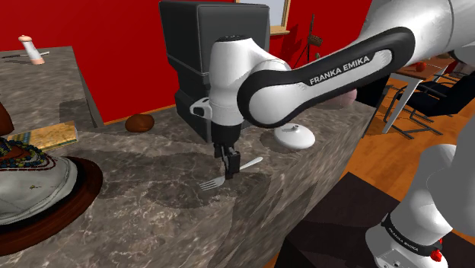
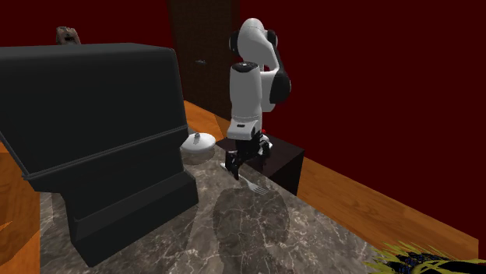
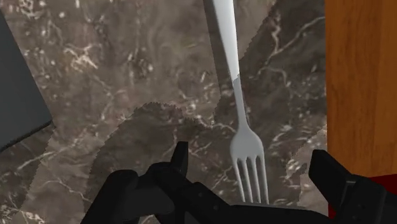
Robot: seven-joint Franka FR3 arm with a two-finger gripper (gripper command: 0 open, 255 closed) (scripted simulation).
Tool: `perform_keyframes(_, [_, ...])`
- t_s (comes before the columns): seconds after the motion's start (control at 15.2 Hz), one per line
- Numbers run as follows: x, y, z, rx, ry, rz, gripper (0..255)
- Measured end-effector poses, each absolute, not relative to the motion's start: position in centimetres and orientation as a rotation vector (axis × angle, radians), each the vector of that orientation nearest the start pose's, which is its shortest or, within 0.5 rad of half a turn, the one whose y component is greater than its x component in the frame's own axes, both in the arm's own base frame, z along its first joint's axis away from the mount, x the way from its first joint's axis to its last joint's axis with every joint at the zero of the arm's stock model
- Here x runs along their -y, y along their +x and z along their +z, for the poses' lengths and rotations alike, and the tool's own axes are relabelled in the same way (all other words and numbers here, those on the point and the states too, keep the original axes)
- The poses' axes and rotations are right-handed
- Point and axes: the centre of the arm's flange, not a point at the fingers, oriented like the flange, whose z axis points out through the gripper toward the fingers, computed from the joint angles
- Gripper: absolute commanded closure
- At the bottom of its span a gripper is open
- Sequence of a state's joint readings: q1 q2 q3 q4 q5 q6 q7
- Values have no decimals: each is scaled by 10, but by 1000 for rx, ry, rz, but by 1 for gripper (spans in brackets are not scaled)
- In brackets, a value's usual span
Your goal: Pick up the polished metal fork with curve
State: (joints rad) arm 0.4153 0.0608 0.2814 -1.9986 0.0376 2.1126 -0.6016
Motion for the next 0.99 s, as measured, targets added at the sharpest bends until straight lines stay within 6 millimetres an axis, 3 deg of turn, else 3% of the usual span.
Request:
perform_keyframes(0.53, [-375, 435, 397, 1868, -2459, -81, 0])
perform_keyframes(0.59, [-375, 435, 396, 1868, -2459, -82, 255])
perform_keyframes(0.99, [-374, 438, 399, 1866, -2463, -100, 255])
